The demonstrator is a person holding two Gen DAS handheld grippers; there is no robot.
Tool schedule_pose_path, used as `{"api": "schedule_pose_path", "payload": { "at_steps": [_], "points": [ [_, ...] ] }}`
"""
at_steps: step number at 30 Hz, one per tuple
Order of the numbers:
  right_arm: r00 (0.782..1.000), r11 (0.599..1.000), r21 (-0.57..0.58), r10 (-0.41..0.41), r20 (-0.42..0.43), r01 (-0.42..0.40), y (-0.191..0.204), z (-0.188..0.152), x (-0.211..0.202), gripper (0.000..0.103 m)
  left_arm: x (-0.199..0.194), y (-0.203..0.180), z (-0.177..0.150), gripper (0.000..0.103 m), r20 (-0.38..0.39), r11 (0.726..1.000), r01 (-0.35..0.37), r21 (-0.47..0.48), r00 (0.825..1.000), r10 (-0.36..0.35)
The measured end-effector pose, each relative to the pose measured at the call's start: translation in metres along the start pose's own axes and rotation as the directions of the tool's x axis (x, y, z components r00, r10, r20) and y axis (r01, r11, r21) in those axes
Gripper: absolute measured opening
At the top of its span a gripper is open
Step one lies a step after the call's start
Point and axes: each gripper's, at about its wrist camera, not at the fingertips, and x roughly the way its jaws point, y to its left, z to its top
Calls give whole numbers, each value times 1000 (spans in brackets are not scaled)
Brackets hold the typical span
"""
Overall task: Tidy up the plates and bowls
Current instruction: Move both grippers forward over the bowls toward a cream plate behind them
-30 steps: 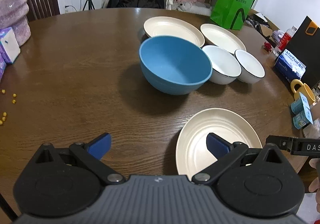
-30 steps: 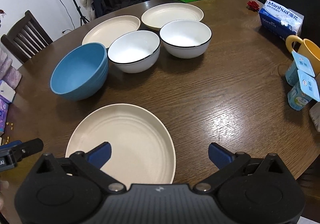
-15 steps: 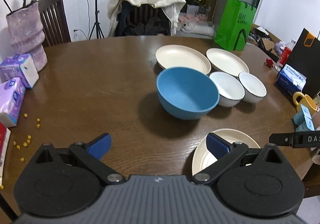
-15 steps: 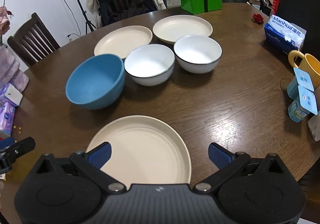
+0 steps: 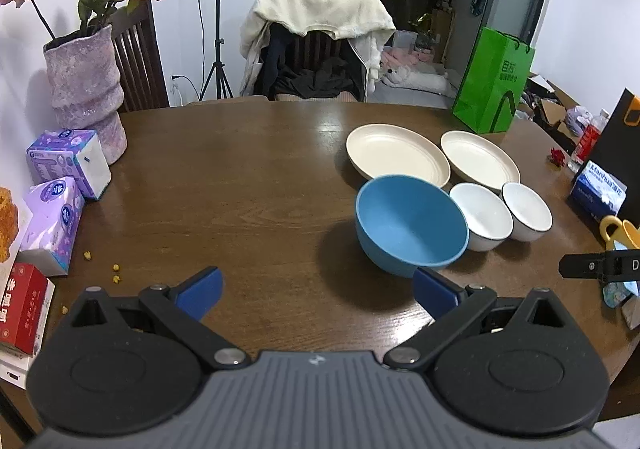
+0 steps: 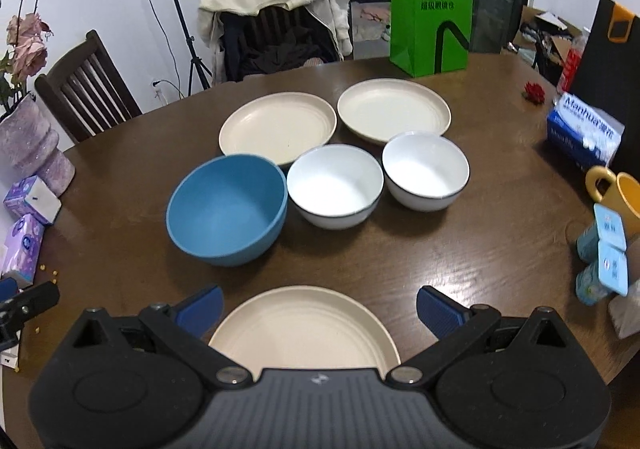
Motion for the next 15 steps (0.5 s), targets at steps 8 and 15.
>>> {"api": "schedule_pose_path", "payload": {
  "at_steps": [8,15],
  "points": [
    [1000,1000,-23,2,6,-2,2,27,2,103,3,-4,22,103,18,1000,1,-2,1000,-1],
    [1000,999,-43,14,18,-13,0,47,6,103,7,-18,42,103,43,1000,-4,29,999,3]
  ]
}}
